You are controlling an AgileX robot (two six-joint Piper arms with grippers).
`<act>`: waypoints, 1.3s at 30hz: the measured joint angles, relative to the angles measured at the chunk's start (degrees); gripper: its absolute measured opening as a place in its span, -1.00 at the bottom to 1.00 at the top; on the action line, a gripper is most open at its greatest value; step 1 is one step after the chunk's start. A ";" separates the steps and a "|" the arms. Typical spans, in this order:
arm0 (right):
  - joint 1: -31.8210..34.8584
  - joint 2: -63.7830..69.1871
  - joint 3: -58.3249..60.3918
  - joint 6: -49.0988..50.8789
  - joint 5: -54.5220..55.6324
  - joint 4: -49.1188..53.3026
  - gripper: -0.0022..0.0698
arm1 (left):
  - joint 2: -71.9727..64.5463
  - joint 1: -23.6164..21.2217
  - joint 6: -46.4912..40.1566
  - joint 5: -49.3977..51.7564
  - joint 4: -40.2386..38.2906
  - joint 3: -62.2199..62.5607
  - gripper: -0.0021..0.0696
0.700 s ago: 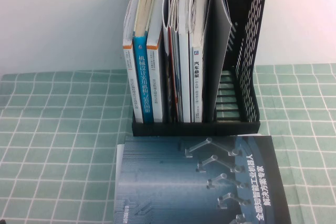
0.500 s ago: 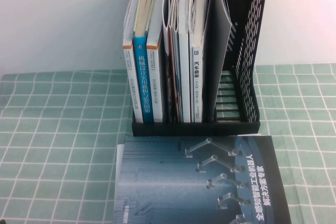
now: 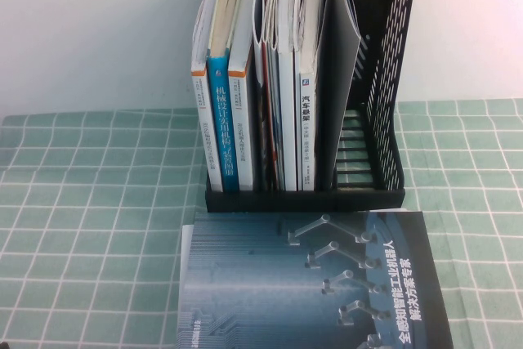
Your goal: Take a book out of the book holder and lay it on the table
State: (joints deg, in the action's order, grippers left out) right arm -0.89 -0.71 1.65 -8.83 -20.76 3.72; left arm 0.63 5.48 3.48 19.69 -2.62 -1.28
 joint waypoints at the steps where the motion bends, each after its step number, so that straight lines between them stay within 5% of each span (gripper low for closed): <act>1: 0.00 0.00 0.00 0.00 0.00 0.00 -0.95 | 0.00 0.00 0.00 0.00 0.00 0.00 -0.95; 32: 0.00 0.00 0.00 -2.33 0.18 2.57 -0.95 | 0.00 0.00 0.14 -0.33 0.00 0.00 -0.95; 39: 0.00 0.00 0.00 -2.33 9.24 1.07 -0.95 | 0.00 0.00 0.01 -3.42 0.00 -0.09 -0.95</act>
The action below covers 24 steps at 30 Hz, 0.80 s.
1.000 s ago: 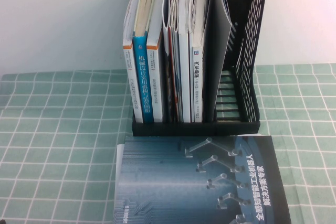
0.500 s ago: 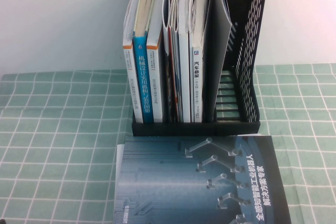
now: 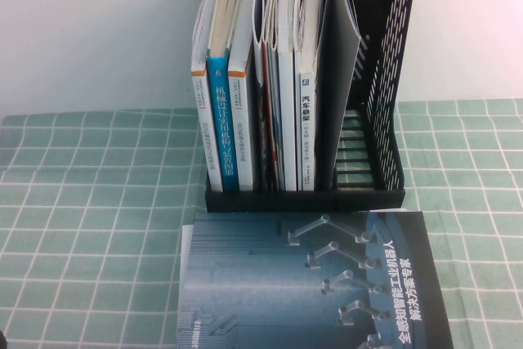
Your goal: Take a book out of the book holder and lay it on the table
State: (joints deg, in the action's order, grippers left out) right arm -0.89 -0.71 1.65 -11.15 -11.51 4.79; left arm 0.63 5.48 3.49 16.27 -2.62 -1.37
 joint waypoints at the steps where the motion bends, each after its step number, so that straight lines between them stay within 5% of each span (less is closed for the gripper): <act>1: 0.00 0.00 0.00 0.00 1.58 0.00 -0.95 | 0.00 0.00 0.00 -1.33 0.00 0.00 -0.95; 12: 0.00 0.00 0.00 0.00 21.65 -0.13 -0.95 | 0.00 0.00 0.00 -28.26 0.00 -0.02 -0.95; 24: 0.00 0.00 0.00 0.00 39.70 -0.13 -0.95 | 0.00 0.00 0.15 -33.37 -7.00 -0.02 -0.95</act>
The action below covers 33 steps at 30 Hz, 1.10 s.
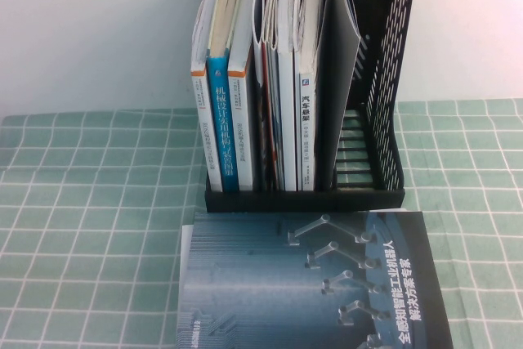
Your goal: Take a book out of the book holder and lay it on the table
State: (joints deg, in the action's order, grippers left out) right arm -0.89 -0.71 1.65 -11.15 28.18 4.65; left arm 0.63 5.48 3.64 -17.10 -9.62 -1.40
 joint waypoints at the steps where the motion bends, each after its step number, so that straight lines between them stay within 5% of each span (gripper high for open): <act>1: 0.00 0.00 0.00 0.00 0.27 0.00 -0.95 | 0.00 0.00 0.00 0.00 -0.13 0.00 -0.95; 9: 0.00 0.00 -0.18 0.00 -0.84 -1.90 -0.95 | 0.00 0.00 7.86 1.51 0.73 0.43 -0.95; 18: 0.00 2.16 -18.54 3.03 -35.17 -0.27 -0.95 | -5.54 0.00 9.11 26.14 3.39 20.11 -0.95; 25: 0.00 14.02 -29.15 1.71 -46.37 -2.66 -0.95 | -18.06 0.30 8.37 23.83 2.59 24.93 -0.95; 29: 0.00 21.80 -30.11 -8.17 -46.63 -11.83 -0.95 | -27.73 3.76 7.30 29.39 0.87 31.81 -0.95; 33: 0.00 29.38 -30.11 -29.23 -47.81 -32.70 -0.95 | -38.47 10.34 2.76 30.88 0.35 38.81 -0.95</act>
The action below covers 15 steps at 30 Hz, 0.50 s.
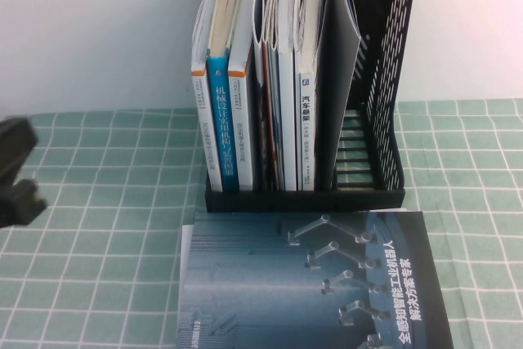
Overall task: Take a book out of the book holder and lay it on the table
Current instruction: Hold the bookshelf
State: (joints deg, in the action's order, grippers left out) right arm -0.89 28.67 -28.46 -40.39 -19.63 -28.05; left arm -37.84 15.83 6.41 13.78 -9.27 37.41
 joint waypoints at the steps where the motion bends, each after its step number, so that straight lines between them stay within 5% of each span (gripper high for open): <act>1: 0.00 1.36 0.00 -5.61 -0.25 -5.47 -0.95 | -2.98 2.07 -0.41 -0.44 0.00 1.60 -0.95; 9: 0.00 9.46 0.00 -64.97 -5.07 -58.76 -0.95 | -23.07 16.70 -1.49 -6.94 0.00 13.18 -0.95; 15: 0.00 13.82 0.00 -74.08 -16.40 -61.00 -0.95 | -34.58 21.99 1.62 -6.11 -0.71 21.38 -0.95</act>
State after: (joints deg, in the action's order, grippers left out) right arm -0.89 42.49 -28.46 -114.47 -36.02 -89.05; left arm -72.42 37.82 8.03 7.66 -9.98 58.79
